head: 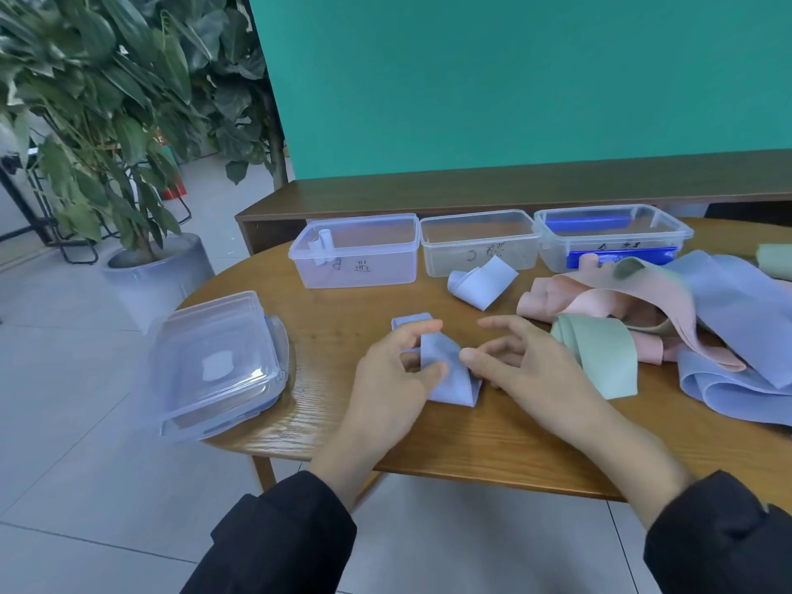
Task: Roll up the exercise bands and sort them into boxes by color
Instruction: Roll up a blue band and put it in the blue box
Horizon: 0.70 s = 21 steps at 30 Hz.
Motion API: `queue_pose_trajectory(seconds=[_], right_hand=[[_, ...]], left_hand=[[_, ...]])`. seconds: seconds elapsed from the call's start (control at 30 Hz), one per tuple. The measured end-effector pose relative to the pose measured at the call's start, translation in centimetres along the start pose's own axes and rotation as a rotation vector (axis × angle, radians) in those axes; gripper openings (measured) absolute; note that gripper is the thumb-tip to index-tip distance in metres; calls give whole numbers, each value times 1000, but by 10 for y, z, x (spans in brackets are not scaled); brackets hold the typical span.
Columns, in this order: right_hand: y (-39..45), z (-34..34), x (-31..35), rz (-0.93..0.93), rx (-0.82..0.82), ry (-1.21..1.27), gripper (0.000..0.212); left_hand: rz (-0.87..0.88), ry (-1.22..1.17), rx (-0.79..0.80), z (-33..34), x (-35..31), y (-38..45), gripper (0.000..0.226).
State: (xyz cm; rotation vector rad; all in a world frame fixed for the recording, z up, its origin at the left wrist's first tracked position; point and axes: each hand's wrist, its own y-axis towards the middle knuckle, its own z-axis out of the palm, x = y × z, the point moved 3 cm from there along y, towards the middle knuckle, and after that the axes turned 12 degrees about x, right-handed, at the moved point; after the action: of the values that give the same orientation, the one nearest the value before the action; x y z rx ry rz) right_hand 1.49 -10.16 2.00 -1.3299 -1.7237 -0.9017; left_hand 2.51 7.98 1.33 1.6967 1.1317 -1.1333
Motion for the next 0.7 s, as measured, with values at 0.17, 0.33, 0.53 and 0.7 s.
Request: queue_pose_trajectory(seconds=[0.17, 0.33, 0.53, 0.7], right_hand=[[-11, 5, 9, -17, 83, -62, 52], [-15, 6, 9, -98, 46, 78, 43], [-13, -5, 3, -38, -107, 336, 51], [-14, -6, -4, 52, -118, 268, 31]], left_hand=[[60, -177, -143, 0, -9, -3, 41], [93, -203, -179, 1, -18, -3, 32], [13, -129, 167, 6, -24, -8, 37], [-63, -107, 218, 7, -19, -11, 29]])
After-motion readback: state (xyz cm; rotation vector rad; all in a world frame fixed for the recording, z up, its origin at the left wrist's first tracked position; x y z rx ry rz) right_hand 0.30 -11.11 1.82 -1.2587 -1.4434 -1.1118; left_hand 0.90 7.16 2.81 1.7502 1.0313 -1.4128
